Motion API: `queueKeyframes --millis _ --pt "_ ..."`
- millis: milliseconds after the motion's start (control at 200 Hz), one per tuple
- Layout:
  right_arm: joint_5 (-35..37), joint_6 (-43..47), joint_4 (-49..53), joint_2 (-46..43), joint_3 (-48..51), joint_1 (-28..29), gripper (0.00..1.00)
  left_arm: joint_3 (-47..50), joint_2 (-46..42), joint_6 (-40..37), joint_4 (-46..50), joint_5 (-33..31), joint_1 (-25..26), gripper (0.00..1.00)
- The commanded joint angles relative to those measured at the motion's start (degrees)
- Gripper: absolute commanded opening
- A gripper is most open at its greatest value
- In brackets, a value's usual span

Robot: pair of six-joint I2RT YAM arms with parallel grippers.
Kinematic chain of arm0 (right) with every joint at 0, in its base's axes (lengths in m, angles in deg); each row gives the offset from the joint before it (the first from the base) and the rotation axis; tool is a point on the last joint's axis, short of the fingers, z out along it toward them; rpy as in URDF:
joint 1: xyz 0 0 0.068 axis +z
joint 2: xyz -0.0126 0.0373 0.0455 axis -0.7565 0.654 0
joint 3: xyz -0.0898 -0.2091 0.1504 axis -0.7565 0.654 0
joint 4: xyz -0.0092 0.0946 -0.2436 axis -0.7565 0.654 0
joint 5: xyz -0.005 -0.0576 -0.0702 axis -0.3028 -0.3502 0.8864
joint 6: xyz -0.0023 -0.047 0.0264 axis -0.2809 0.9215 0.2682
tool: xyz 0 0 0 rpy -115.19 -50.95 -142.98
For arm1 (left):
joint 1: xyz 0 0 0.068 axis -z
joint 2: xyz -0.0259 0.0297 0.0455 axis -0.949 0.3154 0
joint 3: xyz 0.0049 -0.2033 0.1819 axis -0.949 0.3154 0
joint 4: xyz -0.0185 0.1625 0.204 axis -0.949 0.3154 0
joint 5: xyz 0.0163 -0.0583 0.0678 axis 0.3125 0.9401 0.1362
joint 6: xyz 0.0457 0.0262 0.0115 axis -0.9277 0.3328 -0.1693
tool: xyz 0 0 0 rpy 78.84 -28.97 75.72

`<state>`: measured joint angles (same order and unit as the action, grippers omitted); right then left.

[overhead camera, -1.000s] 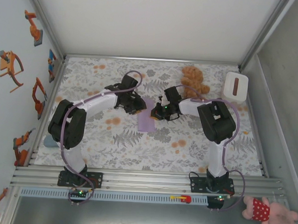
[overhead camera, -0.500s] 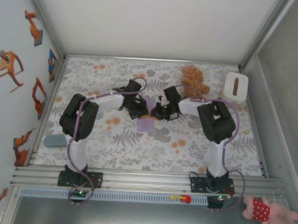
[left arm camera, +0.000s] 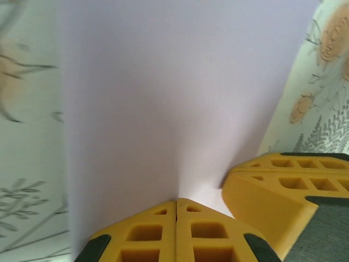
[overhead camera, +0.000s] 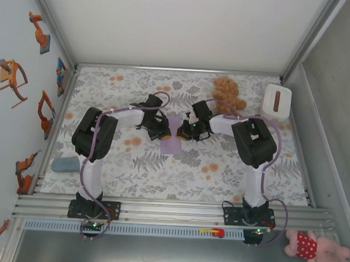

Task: Fold a paper plane with a square sheet of paper (pick it up from the middle)
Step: First fold the square sheet of paper in half at the center of the table.

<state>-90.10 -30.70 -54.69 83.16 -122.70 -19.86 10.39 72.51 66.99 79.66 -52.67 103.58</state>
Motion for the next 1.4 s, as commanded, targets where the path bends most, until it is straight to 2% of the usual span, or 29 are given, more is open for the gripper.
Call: queueKeyframes --millis 0,210,401,501,656,801,1002,1152,1392 --pt "16.46 1.1 14.08 7.93 4.7 -0.11 0.0 3.57 0.99 -1.91 -0.32 1.45 -1.73 0.0" --pt "18.76 1.29 14.6 7.47 6.22 -0.12 0.0 8.53 -0.6 -2.84 -2.28 1.81 -4.41 0.0" --pt "18.9 1.29 14.63 7.72 6.39 -0.21 0.0 12.02 -5.78 -4.48 -2.02 2.02 -8.17 0.0" --pt "18.64 1.39 14.6 7.71 6.21 -0.21 0.0 12.97 -8.73 -3.73 -4.97 4.91 -9.71 0.0" --pt "18.28 1.43 14.53 7.75 6.07 -0.21 0.0 11.27 -10.28 -0.58 -12.99 8.59 -6.89 0.0" --pt "17.89 1.12 14.08 8.18 6.09 -0.21 0.0 7.37 -4.76 2.27 -16.75 9.2 -3.07 0.0" --pt "17.91 1.13 13.96 8.19 6.23 -0.21 0.0 6.05 1.14 5.11 -20.72 9.28 -3.46 0.0" --pt "18.27 1.23 14.06 8.24 6.44 -0.21 0.0 8.54 1.28 2.67 -18.42 7.65 -6.11 0.0" --pt "18.54 1.47 14.0 8.46 6.59 -0.21 0.0 13.77 -3.33 -1.37 -15.62 7.11 -13.71 0.0"
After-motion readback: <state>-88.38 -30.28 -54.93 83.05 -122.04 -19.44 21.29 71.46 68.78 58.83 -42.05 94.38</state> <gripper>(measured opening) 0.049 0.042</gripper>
